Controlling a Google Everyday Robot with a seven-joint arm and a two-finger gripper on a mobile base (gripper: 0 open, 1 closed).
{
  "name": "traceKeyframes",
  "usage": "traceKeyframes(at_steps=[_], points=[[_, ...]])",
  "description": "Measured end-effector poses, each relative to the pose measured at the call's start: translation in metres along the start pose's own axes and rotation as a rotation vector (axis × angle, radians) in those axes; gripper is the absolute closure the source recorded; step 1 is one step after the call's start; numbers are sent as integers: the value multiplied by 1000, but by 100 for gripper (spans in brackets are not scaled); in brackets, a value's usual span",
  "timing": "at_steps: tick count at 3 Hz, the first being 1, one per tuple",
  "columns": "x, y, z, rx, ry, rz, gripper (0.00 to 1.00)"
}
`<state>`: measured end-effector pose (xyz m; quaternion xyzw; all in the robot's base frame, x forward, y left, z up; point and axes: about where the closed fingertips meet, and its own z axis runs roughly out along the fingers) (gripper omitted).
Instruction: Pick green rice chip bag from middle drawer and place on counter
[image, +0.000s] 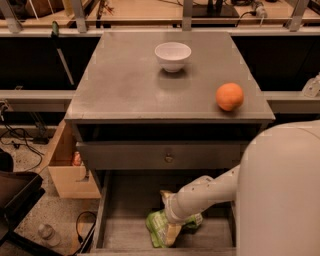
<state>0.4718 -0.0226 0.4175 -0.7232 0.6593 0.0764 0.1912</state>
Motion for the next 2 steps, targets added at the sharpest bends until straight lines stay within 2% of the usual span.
traceKeyframes(at_steps=[1, 2], points=[[15, 20, 35, -45, 4, -25, 18], [24, 36, 53, -81, 10, -35, 40]])
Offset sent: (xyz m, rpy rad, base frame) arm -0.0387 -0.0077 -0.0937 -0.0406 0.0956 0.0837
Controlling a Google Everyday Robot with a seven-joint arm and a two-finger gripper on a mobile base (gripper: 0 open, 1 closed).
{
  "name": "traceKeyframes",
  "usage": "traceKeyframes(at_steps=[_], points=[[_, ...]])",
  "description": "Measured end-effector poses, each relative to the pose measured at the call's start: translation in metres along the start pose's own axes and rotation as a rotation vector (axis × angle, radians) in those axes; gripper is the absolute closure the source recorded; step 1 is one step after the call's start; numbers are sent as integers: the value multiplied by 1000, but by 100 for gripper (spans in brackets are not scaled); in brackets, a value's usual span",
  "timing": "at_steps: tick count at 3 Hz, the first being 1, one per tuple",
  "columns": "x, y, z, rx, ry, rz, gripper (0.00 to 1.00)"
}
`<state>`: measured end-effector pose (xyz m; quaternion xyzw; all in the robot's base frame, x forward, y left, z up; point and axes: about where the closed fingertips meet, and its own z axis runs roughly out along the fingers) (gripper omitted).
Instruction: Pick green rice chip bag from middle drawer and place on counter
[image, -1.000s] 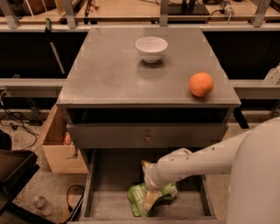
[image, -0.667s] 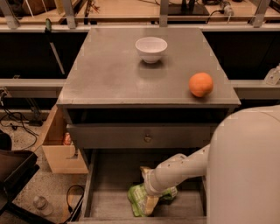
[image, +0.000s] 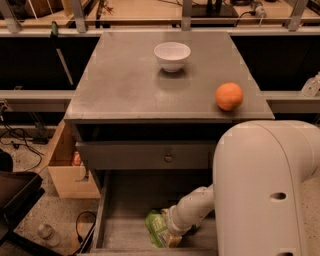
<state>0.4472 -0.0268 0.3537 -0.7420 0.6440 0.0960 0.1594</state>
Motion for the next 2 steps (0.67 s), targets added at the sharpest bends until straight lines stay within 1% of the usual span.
traceKeyframes(at_steps=[2], points=[[0, 2, 1, -5, 0, 1, 87]])
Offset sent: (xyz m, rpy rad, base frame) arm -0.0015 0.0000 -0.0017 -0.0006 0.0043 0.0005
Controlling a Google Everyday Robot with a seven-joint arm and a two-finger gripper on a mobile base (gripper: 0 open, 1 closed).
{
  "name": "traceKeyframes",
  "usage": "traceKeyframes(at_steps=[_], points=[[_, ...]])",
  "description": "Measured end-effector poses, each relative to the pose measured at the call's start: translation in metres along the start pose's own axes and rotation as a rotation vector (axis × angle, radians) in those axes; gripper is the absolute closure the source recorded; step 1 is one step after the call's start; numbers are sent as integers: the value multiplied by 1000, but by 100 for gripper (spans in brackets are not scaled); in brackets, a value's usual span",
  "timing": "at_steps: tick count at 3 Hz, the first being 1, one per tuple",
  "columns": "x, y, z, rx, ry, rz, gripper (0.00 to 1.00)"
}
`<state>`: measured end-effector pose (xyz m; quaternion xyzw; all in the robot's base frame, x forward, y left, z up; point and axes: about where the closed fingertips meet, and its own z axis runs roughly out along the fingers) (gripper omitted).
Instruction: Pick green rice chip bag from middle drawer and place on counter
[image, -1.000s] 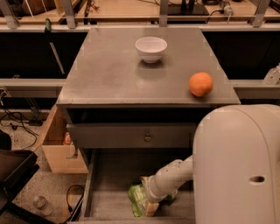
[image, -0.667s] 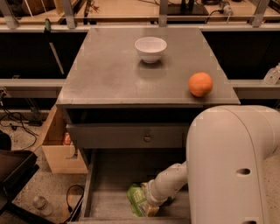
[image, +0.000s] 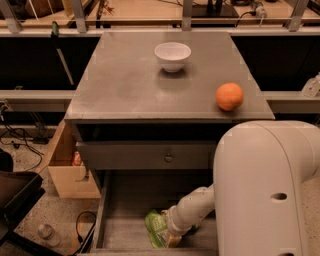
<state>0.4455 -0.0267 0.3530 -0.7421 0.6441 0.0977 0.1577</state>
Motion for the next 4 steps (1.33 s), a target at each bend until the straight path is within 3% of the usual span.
traceKeyframes(at_steps=[1, 2, 3, 4], points=[[0, 1, 1, -2, 0, 0, 100], [-2, -4, -11, 6, 7, 6, 100], [-11, -14, -48, 16, 39, -3, 100], [-35, -42, -148, 83, 67, 12, 100]])
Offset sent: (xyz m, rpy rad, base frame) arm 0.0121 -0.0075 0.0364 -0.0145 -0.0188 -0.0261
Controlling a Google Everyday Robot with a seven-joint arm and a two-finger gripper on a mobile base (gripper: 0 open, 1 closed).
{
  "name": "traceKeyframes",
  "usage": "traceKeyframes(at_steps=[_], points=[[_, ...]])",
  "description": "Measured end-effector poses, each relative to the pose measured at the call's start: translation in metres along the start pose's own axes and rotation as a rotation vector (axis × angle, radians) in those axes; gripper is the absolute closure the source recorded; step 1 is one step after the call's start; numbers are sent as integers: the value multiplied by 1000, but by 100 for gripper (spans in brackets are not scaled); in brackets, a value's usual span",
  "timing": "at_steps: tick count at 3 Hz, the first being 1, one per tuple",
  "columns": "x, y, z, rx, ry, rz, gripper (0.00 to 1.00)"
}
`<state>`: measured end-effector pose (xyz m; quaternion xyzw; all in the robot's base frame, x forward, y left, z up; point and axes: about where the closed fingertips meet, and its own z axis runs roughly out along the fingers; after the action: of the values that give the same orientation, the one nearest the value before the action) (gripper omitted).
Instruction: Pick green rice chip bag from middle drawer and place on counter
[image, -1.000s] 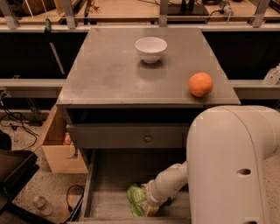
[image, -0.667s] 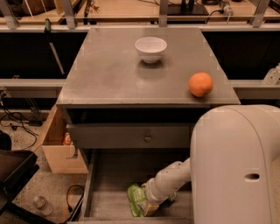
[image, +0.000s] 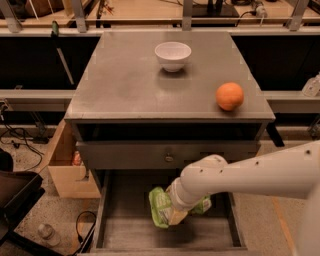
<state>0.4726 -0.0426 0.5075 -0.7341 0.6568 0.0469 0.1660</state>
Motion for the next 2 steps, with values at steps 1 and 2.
traceKeyframes(at_steps=[1, 2], points=[[-17, -28, -87, 87, -51, 41, 100], [-46, -44, -167, 166, -89, 73, 100]])
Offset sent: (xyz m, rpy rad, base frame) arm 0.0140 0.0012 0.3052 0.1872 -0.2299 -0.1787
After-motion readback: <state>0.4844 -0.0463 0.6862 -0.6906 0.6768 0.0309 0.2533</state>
